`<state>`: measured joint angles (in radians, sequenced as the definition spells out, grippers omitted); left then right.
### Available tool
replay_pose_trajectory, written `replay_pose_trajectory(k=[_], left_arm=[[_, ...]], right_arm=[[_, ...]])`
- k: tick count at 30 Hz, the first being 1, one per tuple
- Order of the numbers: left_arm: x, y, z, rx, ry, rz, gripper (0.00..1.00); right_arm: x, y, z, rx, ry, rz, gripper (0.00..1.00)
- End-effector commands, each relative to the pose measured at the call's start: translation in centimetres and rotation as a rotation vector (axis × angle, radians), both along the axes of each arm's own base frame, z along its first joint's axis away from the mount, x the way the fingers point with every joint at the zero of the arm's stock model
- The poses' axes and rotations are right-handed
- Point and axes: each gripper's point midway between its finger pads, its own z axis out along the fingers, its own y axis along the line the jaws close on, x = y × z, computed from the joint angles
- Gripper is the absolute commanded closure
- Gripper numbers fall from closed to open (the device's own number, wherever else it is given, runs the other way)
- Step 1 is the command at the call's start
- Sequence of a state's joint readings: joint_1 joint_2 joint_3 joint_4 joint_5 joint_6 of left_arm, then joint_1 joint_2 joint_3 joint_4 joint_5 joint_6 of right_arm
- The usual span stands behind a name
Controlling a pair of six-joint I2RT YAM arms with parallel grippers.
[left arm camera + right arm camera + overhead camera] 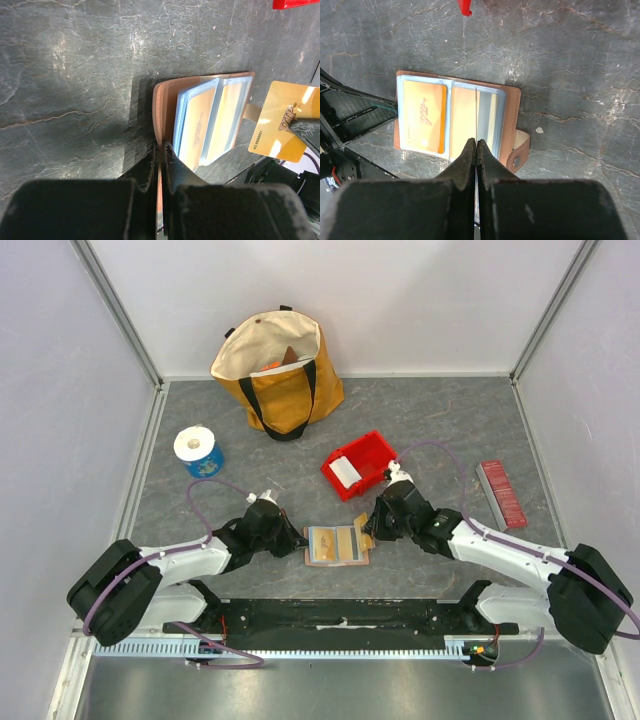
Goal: Put the credit cards into the card holder
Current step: Insert the credit card into the card holder.
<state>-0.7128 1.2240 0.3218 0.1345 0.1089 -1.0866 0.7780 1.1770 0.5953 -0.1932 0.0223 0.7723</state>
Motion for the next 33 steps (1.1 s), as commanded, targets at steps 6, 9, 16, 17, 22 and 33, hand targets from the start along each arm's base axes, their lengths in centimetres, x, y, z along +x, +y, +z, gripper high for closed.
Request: replay_pose_trajectory(k=[6,9,16,17,22,33], left_arm=[[0.3,-0.3,0.4,-0.009,-0.015,-0.011,0.98],[0.4,-0.3,0.5,-0.007,-0.015,-0.009,0.98],[0.4,-0.4,0.4,-0.003,-0.009,-0.013,0.98],[0.5,-0.4,0.4,-0.003,-0.009,-0.013,0.98],[0.5,-0.5,0.4,-0.005,-0.009,-0.017,0.98],[0.6,-0.6,0.6,-0.007,-0.011,-0.017,0.98]], right_arm=[[0.6,-1.0,-1.3,-0.053,-0.024,-0.068,1.00],[0.4,-1.1,-1.8,-0.070,-0.014,-0.066,1.00],[0.1,-1.1,-3.2,-0.100,0.012,-0.052,1.00],[0.0,-1.0,-3.3,-0.102,0.014,-0.050,1.00],[-0.2,-0.3,-3.2,-0.070,0.018,-0.031,1.00],[0.1,1.4,-0.6,0.028,-0.009,-0.005,1.00]])
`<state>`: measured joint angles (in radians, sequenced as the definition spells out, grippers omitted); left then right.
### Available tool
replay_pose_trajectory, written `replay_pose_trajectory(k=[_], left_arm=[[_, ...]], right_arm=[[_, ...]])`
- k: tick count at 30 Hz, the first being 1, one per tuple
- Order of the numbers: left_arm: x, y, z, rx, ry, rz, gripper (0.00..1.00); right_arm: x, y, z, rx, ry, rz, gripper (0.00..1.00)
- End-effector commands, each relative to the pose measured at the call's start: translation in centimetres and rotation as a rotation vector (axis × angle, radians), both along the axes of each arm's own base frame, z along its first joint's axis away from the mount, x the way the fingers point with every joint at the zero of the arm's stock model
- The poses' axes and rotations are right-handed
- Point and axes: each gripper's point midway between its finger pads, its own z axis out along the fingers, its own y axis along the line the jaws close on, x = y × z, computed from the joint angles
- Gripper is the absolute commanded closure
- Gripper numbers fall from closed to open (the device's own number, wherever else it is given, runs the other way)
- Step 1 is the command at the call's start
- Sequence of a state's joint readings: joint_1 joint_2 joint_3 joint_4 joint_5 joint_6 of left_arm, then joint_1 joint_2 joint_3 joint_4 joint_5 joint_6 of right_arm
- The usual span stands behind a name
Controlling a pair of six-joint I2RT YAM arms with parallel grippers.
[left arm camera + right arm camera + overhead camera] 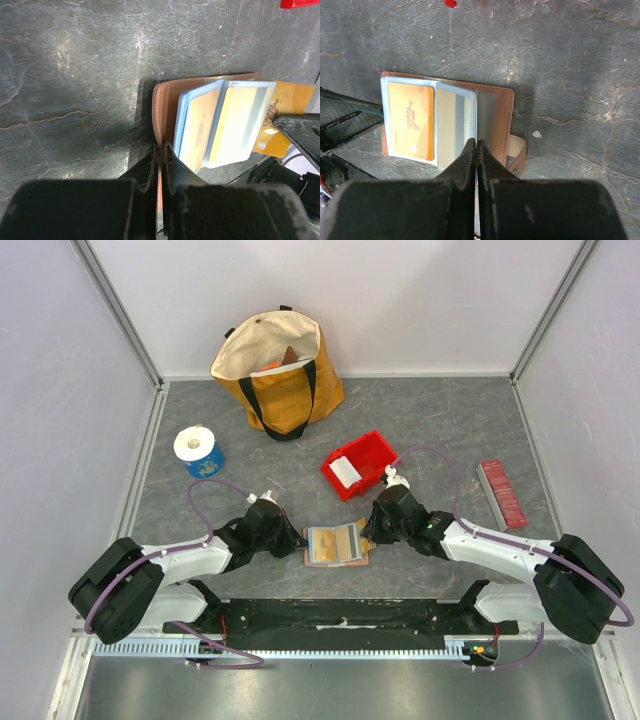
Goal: Put the credit cards into the card holder
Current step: Insert the credit card into the card holder.
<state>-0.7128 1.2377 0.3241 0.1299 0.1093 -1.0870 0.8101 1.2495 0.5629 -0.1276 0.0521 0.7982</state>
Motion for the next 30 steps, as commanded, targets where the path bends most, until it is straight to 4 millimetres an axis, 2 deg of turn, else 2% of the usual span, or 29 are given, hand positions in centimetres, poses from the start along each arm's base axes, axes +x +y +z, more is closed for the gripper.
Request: replay_pose_trajectory(k=[1,4,12,20,26,30], left_arm=[[0.7,-0.8,1.0,-0.019,-0.024,-0.020,0.98],[0.8,-0.8,1.2,-0.015,-0.026,-0.021,0.98],[0.9,-0.7,1.3,0.002,-0.014,-0.022,0.98],[1.1,-0.9,1.7,0.018,-0.019,-0.038,0.98],[1.6,-1.3,2.7,0.024,-0.038,-0.058,0.98],[1.3,-1.1,2.4,0.049,-0.016,-0.075,0.98]], right_arm=[[0.5,1.0,1.8,0.056,-0.033,0.002,1.00],[0.5,1.0,2.0,0.061,-0.037,0.002,1.00],[0.8,1.7,4.2,0.111,-0.070,0.009,1.00],[0.7,2.2,4.7,0.131,-0.078,0.029,1.00],[0.9,2.6,5.0,0.139,-0.079,0.037,1.00],[0.9,2.8,5.2,0.148,-0.085,0.039,1.00]])
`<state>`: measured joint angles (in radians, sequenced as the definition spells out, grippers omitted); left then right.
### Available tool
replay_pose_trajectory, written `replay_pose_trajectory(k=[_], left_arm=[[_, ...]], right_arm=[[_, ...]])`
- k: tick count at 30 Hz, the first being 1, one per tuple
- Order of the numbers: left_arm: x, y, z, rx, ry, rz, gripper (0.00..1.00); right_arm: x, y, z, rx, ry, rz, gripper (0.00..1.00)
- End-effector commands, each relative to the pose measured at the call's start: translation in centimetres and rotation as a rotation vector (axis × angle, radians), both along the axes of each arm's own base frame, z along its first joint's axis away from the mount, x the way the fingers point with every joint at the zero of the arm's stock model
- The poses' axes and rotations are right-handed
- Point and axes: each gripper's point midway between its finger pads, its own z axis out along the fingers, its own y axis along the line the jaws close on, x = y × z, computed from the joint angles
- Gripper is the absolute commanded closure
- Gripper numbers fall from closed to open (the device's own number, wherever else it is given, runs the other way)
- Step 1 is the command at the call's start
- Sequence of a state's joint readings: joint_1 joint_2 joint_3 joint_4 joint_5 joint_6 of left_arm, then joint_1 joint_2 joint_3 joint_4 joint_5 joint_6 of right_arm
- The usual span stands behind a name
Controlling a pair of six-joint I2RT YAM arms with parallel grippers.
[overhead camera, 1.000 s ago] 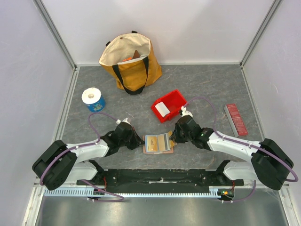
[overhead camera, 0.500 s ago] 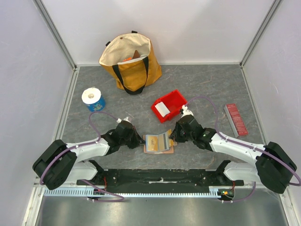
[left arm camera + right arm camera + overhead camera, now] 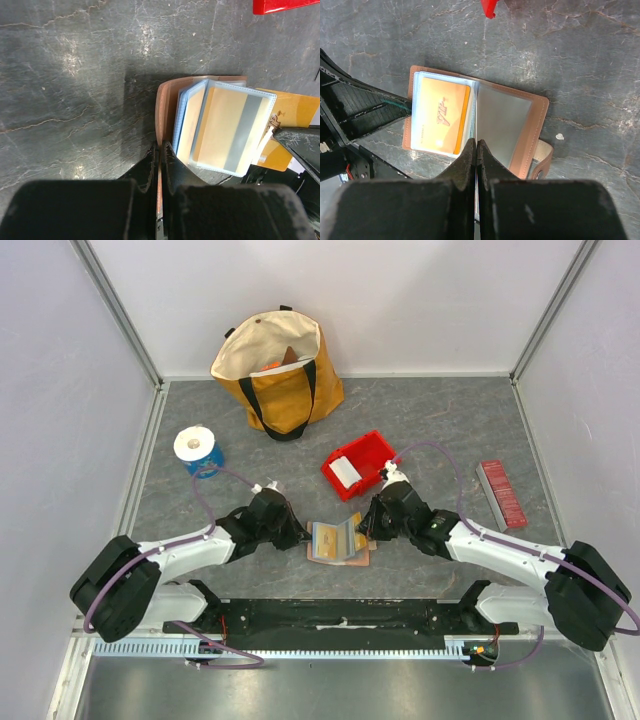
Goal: Put the credit cards into the card holder
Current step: Insert the credit card into the card holder.
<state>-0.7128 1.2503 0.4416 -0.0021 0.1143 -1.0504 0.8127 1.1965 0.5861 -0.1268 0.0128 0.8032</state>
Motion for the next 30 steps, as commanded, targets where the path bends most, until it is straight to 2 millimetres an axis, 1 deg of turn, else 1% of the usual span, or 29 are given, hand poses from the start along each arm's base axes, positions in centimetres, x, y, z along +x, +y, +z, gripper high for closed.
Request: replay_pose_trajectory(k=[1,6,16,17,20,23,26,28,30], left_arm=[[0.3,-0.3,0.6,0.019,-0.017,-0.047,0.98],[0.4,-0.3,0.8,0.022,-0.018,-0.048,0.98],[0.6,-0.5,1.0,0.027,-0.019,-0.055,0.98],[0.7,-0.5,1.0,0.028,-0.020,-0.056,0.98],[0.7,-0.5,1.0,0.029,-0.019,-0.056,0.98],[0.6,-0.5,0.9,0.029,-0.016,-0.053,0.98],[0.5,-0.5,0.9,0.021,-0.017,-0.052,0.98],[0.5,-0.5,1.2,0.010,-0.023,-0.046,0.98],[0.5,-0.6,1.4,-0.002,-0.026,-0.040,0.98]], right_arm=[[1.0,1.5,2.7,0.071,-0.055,0.006,1.00],[0.7,1.6,2.5,0.067,-0.052,0.017,1.00],[0.8,1.9,3.0,0.071,-0.069,0.031,1.00],[0.7,1.7,3.0,0.064,-0.066,0.028,1.00],[1.4,0.1,2.9,-0.003,-0.093,-0.029,1.00],[2.1,-1.9,3.6,-0.078,-0.135,-0.095,1.00],[2.6,-3.2,4.7,-0.110,-0.176,-0.140,1.00],[2.8,-3.2,5.8,-0.091,-0.203,-0.144,1.00],[2.8,-2.7,6.5,-0.060,-0.220,-0.134,1.00]])
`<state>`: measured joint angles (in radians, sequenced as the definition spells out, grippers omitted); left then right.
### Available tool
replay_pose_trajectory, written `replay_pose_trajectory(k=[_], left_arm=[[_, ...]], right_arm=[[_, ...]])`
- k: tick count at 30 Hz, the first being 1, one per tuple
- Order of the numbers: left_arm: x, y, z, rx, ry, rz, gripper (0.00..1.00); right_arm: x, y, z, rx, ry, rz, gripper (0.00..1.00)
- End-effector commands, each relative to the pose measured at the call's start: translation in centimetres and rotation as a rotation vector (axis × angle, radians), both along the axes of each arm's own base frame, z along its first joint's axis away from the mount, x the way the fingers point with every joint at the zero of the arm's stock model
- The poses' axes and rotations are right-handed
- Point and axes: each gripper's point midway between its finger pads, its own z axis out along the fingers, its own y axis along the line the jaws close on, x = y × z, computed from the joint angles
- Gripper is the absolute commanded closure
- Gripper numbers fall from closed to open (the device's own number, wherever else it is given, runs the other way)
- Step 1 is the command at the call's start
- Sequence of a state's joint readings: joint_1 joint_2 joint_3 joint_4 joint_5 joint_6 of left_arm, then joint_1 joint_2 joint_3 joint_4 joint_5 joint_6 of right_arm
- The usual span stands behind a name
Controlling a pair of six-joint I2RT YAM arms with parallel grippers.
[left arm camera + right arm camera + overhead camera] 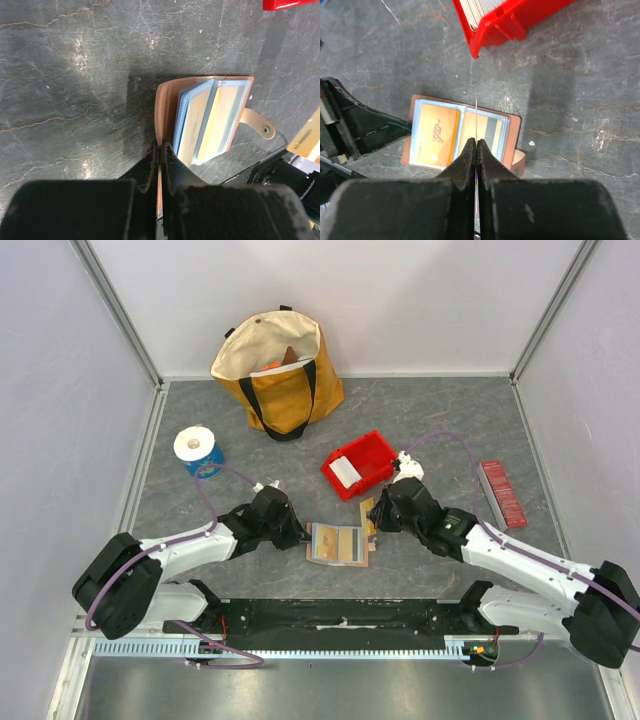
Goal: Put the credit cards into the card holder
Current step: Insert the credit card into the card holder.
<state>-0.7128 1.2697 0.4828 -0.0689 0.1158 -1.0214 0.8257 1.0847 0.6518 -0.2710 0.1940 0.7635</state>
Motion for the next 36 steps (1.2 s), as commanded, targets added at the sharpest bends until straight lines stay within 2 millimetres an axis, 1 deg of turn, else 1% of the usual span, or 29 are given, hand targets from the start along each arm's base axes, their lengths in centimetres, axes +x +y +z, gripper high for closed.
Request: replay_pose_trajectory(k=[1,5,8,9,14,19,20,28,32,36], left_arm=[[0.7,-0.8,1.7,-0.052,-0.049,-0.013,0.98],[0.5,-0.8,2.0,-0.081,-0.050,0.005,0.98],[0.2,-0.7,2.1,-0.104,-0.044,0.024,0.98],[0.5,-0.9,2.5,-0.125,-0.062,0.032,0.98],[0.3,-0.6,2.4,-0.137,-0.060,0.060,0.98],[0.2,-0.4,2.4,-0.154,-0.062,0.084,0.98],[0.1,-0.4,2.4,-0.159,-0.061,0.087,0.98],[-0.1,-0.5,2.5,-0.181,-0.064,0.084,0.98],[-0.1,-0.5,2.7,-0.189,-0.069,0.086,0.98],[-0.1,-0.4,2.7,-0.193,-0.071,0.089,0.98]], right_arm=[[1.1,0.3,3.4,0.035,-0.102,-0.016,1.00],[0.9,2.7,3.7,0.086,-0.111,0.032,1.00],[1.0,4.5,4.2,0.132,-0.129,0.030,1.00],[1.0,5.2,4.3,0.152,-0.131,0.028,1.00],[0.9,8.4,4.8,0.229,-0.144,0.023,1.00],[0.3,10.8,4.2,0.225,-0.147,0.022,1.00],[0.2,11.2,3.8,0.215,-0.143,0.024,1.00],[-0.2,13.0,2.2,0.135,-0.148,0.037,1.00],[-0.1,13.2,1.2,0.095,-0.144,0.036,1.00],[0.0,12.9,0.3,0.045,-0.140,0.030,1.00]])
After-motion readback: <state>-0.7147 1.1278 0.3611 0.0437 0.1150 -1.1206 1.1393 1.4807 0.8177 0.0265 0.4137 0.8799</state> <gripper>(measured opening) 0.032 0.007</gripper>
